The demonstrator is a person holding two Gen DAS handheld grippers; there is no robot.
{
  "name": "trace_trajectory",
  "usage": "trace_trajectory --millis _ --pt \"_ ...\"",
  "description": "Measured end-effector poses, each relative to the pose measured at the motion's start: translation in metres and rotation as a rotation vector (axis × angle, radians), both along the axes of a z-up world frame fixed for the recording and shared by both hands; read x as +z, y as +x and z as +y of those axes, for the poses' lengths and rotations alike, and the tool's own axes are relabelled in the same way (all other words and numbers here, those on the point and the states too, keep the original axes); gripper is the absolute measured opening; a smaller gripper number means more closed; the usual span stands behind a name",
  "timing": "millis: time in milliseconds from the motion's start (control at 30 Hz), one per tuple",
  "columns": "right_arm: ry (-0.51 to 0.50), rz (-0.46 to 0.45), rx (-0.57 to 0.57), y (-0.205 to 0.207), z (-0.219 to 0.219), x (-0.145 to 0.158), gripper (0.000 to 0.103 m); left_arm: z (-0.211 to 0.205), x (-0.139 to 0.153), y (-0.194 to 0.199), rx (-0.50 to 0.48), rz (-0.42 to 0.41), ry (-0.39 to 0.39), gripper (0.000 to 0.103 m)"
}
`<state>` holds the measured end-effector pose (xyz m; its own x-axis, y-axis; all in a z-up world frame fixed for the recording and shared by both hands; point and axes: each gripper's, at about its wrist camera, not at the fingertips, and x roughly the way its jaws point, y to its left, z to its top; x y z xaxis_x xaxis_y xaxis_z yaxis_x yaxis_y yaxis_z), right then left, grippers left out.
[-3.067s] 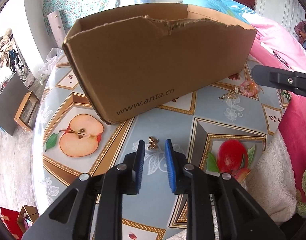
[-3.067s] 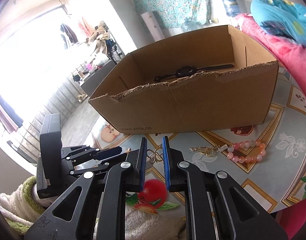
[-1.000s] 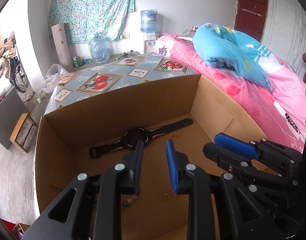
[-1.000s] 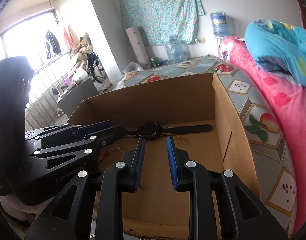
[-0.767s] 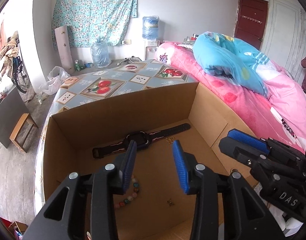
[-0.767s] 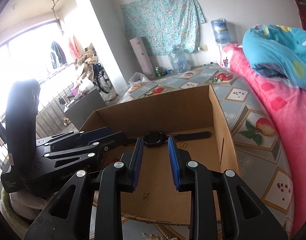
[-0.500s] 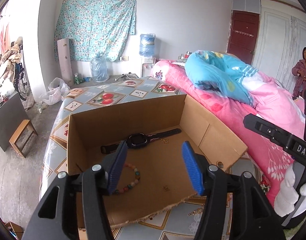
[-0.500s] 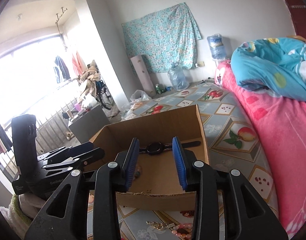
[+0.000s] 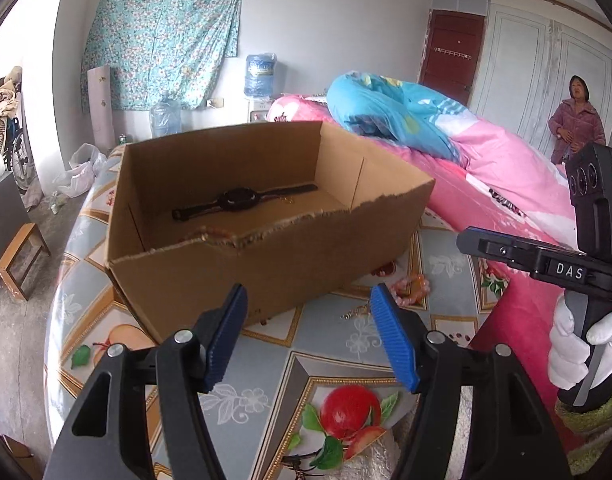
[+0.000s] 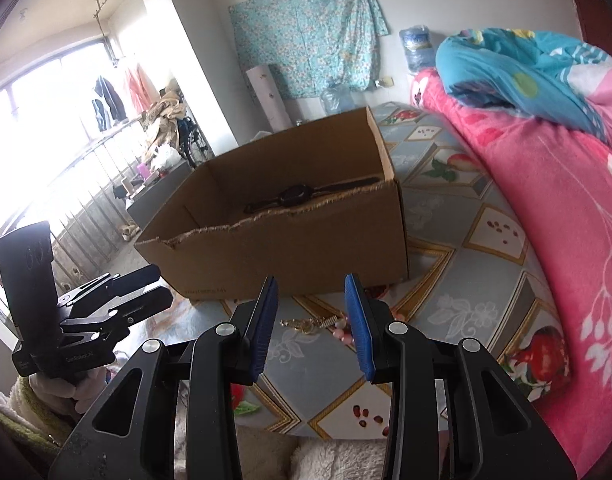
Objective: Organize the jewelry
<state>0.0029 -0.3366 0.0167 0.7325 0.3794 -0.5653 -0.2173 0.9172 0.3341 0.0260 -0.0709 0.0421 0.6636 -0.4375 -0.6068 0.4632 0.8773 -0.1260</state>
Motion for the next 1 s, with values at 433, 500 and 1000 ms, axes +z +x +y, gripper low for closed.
trace_trajectory --millis 433,500,1000 --pt "0.018 0.141 0.051 0.021 0.022 -0.044 0.032 -0.072 -0.068 0.029 -0.202 0.013 0.27 0.025" --pt "0.023 0.151 0.053 0.025 0.021 -0.047 0.032 -0.076 -0.07 0.034 -0.226 0.016 0.28 0.021" --pt "0.053 0.179 0.037 0.036 0.012 -0.054 0.032 -0.071 -0.061 0.043 -0.26 0.057 0.178 0.001"
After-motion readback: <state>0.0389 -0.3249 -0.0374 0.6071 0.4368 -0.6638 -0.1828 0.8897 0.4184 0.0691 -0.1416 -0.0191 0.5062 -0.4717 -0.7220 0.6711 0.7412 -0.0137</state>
